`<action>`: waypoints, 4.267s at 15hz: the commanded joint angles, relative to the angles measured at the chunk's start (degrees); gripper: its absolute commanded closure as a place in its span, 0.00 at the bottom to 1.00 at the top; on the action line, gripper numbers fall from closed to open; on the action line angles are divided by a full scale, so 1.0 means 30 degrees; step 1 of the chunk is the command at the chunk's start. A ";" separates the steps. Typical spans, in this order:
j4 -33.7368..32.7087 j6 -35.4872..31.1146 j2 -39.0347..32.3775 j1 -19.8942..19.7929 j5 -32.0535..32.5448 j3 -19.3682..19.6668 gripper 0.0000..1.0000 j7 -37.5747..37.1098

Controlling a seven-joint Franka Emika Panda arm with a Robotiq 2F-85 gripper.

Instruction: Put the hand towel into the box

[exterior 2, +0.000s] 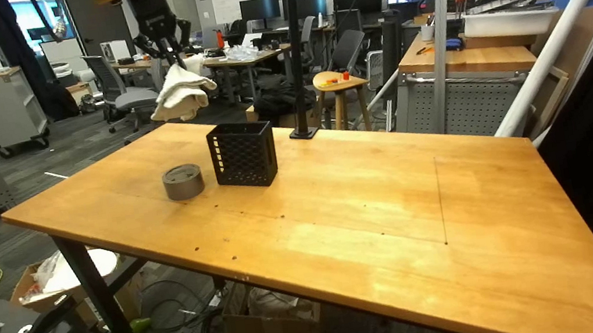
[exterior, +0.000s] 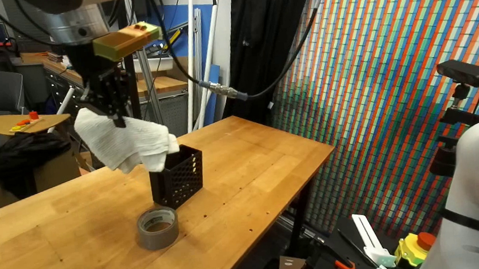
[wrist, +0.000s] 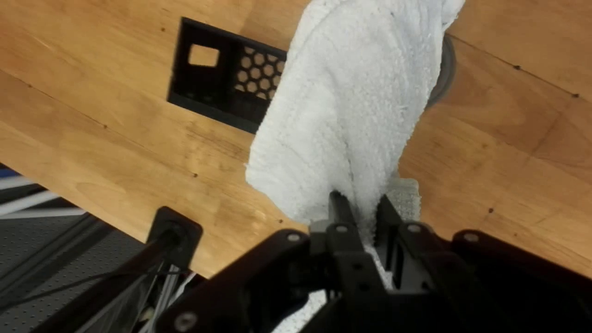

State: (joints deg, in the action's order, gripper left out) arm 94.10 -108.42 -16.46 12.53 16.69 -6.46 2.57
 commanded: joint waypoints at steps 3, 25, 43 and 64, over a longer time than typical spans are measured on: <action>0.0850 -0.0389 0.1627 -0.2078 0.0110 0.0712 0.95 0.3179; 0.4736 -0.6811 0.0129 -0.4054 -0.2859 0.0781 0.94 0.5133; 0.6208 -0.7320 -0.2556 -0.5664 -0.6852 0.0194 0.94 0.9618; 0.6375 -0.5186 0.0883 -0.5355 -0.5867 0.0720 0.90 0.8675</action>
State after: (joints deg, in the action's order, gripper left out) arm 111.98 -124.80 -17.60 -4.11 -1.57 -4.78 30.21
